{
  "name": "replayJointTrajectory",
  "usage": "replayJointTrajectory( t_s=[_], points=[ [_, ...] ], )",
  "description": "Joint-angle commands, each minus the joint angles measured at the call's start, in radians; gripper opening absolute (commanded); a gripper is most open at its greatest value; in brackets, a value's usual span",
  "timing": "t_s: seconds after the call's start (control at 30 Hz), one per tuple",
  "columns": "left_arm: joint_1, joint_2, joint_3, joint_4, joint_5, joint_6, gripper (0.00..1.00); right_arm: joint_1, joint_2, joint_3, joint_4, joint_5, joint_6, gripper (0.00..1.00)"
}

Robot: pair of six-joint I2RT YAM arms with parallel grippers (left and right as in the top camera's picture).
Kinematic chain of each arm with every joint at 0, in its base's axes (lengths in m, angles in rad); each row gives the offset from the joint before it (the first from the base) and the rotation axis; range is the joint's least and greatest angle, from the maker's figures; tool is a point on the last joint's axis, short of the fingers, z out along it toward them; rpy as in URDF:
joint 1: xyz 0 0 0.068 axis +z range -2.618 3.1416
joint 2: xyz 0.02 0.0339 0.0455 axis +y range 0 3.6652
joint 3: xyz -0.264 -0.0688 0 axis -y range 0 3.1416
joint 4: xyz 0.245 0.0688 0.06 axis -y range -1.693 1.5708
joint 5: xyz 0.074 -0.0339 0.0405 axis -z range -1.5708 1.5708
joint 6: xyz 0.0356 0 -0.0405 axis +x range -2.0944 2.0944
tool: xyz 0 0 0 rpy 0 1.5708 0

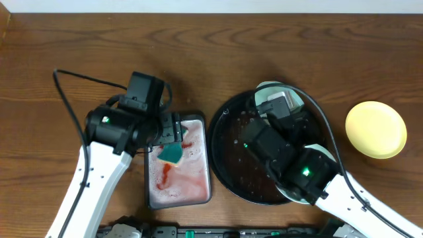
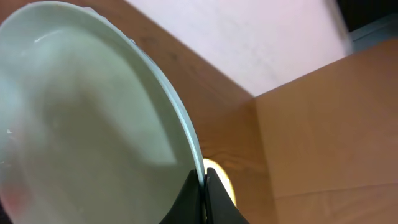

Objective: Clean dirty plates on tray and stack at the side
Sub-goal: 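Lift the pale green plate upright with the right gripper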

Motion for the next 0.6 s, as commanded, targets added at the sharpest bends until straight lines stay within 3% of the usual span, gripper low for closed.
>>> replayJointTrajectory(
  t_s=[0.0,0.57],
  points=[
    [0.0,-0.015,0.003,-0.019,-0.005,-0.006,0.8,0.04,-0.009,0.0,0.003,0.159,-0.001,0.01],
    [0.0,-0.014,0.003,-0.019,-0.005,-0.006,0.81,0.09,-0.009,0.0,0.055,0.172,-0.042,0.01]
  ],
)
